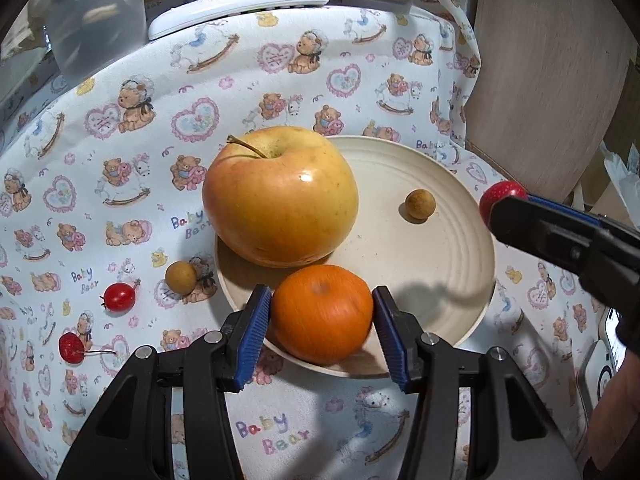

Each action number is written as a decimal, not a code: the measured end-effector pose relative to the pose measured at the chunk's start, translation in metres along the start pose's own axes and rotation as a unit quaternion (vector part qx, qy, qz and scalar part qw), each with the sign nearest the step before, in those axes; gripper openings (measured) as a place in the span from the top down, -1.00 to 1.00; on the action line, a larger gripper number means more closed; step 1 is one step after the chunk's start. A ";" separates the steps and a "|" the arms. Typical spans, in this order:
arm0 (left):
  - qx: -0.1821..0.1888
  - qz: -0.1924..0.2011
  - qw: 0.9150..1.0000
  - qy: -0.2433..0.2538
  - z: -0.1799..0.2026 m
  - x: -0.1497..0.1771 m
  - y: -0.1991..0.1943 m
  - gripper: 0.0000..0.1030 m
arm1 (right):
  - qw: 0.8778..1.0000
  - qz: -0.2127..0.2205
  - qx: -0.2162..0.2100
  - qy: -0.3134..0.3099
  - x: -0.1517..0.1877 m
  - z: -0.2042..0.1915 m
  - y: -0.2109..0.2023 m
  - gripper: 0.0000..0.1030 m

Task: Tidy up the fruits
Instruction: 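Lower the mandarin onto the plate and open the left tool while the right releases the red fruit there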

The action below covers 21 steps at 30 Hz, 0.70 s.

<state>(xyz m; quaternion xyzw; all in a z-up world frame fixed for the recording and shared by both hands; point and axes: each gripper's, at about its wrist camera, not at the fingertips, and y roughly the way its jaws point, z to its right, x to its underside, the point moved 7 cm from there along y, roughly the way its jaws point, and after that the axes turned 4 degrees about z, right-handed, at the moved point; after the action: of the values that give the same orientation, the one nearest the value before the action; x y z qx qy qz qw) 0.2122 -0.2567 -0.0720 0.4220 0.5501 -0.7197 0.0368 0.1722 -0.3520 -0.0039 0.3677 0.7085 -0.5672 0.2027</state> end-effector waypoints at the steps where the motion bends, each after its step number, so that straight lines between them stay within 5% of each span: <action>1: -0.002 0.003 1.000 0.001 0.000 -0.001 0.000 0.02 | 1.000 0.000 0.000 0.000 0.000 0.000 0.000 0.43; 9: -0.004 0.015 1.000 0.009 0.001 -0.006 -0.004 0.00 | 1.000 -0.003 0.000 -0.004 0.003 -0.001 0.002 0.43; 14: -0.011 0.028 1.000 0.003 -0.006 -0.001 -0.016 -0.53 | 1.000 -0.001 -0.002 -0.001 0.003 0.000 0.002 0.43; 21: -0.041 0.071 0.997 -0.004 -0.034 0.006 -0.057 -0.80 | 1.000 -0.006 0.006 -0.008 0.003 -0.002 0.005 0.43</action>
<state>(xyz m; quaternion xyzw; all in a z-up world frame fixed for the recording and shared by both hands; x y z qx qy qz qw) 0.1986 -0.2037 -0.0334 0.4553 0.5475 -0.6938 0.1075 0.1738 -0.3487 -0.0089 0.3602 0.7056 -0.5757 0.2024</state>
